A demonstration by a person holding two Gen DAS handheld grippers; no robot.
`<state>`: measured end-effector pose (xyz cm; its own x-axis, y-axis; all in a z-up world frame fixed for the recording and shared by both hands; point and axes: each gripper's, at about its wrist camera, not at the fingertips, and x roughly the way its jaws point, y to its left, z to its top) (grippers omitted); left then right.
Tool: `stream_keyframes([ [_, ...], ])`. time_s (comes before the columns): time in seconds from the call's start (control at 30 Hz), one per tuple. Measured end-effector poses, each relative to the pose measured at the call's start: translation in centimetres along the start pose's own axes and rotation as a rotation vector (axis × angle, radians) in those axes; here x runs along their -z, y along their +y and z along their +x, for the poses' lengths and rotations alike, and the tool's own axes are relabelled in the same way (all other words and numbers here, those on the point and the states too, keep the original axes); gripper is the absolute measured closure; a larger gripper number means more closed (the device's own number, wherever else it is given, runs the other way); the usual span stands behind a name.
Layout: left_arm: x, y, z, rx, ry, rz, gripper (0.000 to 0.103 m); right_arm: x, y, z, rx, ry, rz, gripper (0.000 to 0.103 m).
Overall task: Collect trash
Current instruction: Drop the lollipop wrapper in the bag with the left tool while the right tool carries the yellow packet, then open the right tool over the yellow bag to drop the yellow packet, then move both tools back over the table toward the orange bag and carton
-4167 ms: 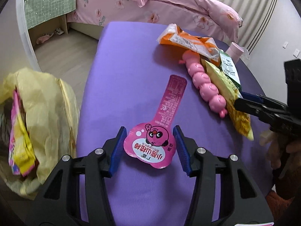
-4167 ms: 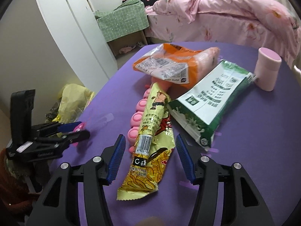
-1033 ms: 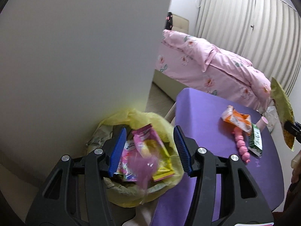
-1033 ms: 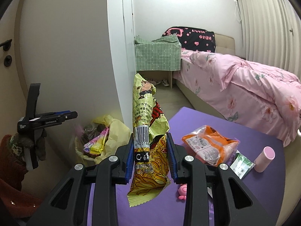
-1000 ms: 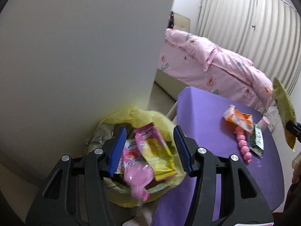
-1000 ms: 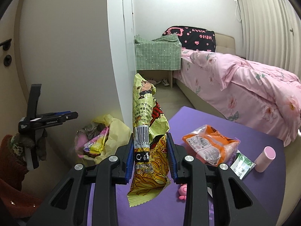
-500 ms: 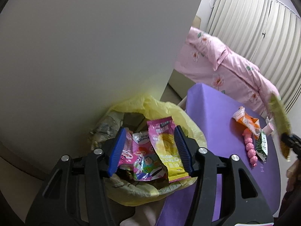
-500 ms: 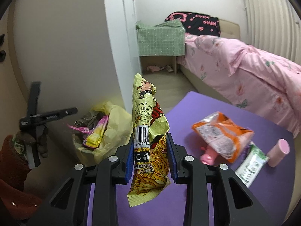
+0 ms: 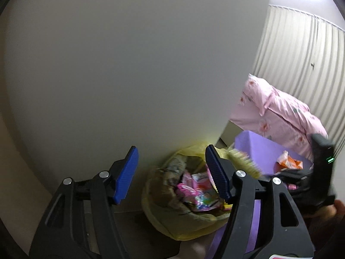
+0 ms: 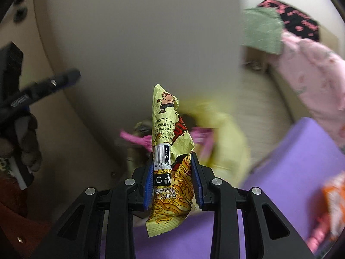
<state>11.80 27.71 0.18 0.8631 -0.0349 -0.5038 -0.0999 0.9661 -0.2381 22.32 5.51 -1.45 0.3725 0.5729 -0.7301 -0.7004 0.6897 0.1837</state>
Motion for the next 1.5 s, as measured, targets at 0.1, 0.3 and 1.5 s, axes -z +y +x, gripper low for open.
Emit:
stream_keyframes([
  [0.1, 0.6, 1.6, -0.3, -0.005, 0.005, -0.034, 0.041, -1.3, 2.3, 3.7, -0.099, 0.033, -0.033, 0.073],
  [0.3, 1.4, 3.5, 0.0, -0.006, 0.025, -0.073, 0.041, -1.6, 3.1, 11.4, -0.059, 0.198, -0.069, 0.073],
  [1.5, 3.1, -10.7, 4.6, 0.277, 0.087, 0.086, 0.038, 5.7, -5.8, -12.6, 0.321, -0.142, 0.165, 0.047],
])
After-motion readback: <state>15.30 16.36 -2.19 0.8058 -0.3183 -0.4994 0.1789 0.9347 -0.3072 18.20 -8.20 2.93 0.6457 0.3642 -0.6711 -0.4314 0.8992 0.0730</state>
